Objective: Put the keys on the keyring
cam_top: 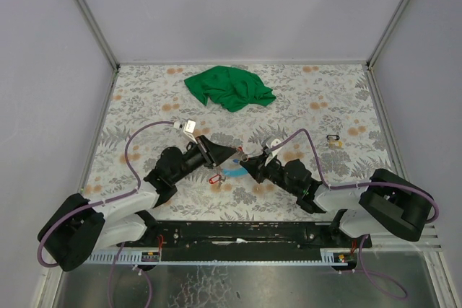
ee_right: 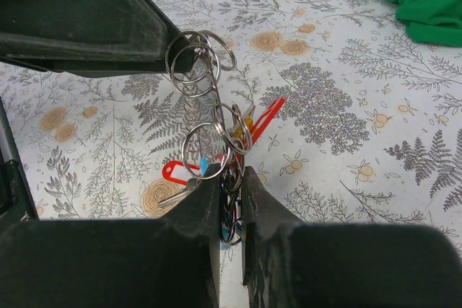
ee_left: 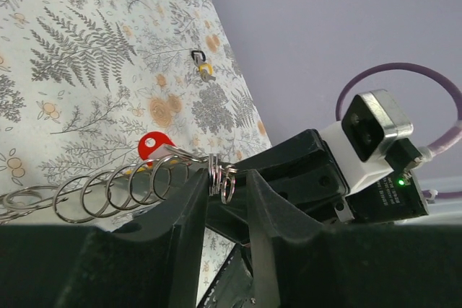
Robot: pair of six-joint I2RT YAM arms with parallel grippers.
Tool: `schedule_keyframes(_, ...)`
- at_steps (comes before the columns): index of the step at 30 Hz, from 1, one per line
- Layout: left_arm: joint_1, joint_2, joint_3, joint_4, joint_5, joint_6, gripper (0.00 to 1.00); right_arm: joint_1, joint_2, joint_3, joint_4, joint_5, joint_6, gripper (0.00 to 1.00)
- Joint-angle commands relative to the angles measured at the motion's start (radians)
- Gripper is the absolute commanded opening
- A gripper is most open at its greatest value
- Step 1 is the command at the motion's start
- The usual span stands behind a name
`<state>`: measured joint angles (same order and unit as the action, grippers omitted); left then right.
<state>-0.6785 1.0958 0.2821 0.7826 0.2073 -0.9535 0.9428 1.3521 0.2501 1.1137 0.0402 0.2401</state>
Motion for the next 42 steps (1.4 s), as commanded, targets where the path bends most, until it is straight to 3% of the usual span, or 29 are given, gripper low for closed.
schedule_keyframes(1,0.005,-0.017,-0.001,0.074,0.034,-0.004,0.25,0.004,-0.006,0.002,0.143,-0.002,0.013,0.00)
schedule_keyframes(23,0.005,-0.014,0.002,0.011,0.006,0.019,0.14,0.005,0.002,0.005,0.140,-0.017,0.011,0.00)
schedule_keyframes(33,0.004,-0.093,0.036,-0.122,-0.035,0.151,0.04,0.004,0.004,-0.002,0.126,-0.018,-0.001,0.00)
schedule_keyframes(42,0.005,-0.065,0.053,-0.119,0.019,0.252,0.00,0.004,0.012,0.003,0.115,-0.050,-0.023,0.01)
